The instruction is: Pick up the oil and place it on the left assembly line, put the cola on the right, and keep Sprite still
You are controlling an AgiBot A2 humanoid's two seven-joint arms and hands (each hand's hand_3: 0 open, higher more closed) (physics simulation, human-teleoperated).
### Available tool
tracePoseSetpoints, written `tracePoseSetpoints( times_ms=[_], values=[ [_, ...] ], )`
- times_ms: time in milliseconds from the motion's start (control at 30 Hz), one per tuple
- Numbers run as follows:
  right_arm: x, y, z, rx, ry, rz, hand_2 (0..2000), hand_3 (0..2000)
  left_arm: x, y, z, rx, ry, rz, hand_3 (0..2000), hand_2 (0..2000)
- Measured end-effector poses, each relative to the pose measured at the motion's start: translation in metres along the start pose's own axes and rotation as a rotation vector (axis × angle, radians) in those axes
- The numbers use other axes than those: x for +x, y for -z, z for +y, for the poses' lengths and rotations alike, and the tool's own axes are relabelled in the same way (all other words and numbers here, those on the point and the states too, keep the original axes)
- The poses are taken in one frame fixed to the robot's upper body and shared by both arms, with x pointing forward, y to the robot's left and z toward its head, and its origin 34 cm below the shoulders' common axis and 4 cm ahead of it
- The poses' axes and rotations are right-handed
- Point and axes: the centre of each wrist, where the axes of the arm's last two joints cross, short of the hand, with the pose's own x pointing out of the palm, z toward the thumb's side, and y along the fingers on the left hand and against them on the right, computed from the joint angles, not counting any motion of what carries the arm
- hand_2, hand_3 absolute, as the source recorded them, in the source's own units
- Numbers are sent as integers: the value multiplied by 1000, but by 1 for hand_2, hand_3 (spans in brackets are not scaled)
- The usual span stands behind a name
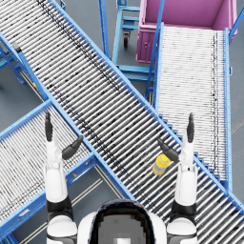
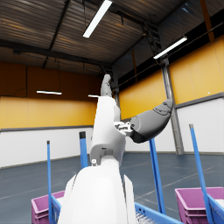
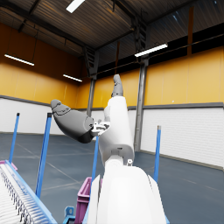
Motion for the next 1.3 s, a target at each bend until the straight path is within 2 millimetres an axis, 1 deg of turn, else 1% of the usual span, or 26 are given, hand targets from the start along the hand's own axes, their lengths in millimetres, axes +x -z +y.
tracePoseSetpoints(
  times_ms=[267, 367, 700, 867, 1033, 1300],
  values=[
    [1, -2, -1, -9, 0, -4, 0, 0, 2, -2, 1, 9, 5, -7, 0, 0],
    [3, -1, 2, -1, -4, -9, 0, 0, 3, -2, 0, 8, 7, -9, 0, 0],
    [21, 14, 46, 146, -76, -47, 0, 0, 12, 4, -18, -48, 30, -32, 0, 0],
    [30, 29, 67, 254, -115, -64, 0, 0, 15, 5, -23, -62, 38, -40, 0, 0],
    [39, 54, 90, 393, -155, -79, 0, 0, 18, 8, -25, -75, 43, -47, 0, 0],
    [50, 88, 122, 580, -199, -93, 0, 0, 21, 11, -27, -89, 50, -57, 0, 0]
  ],
)
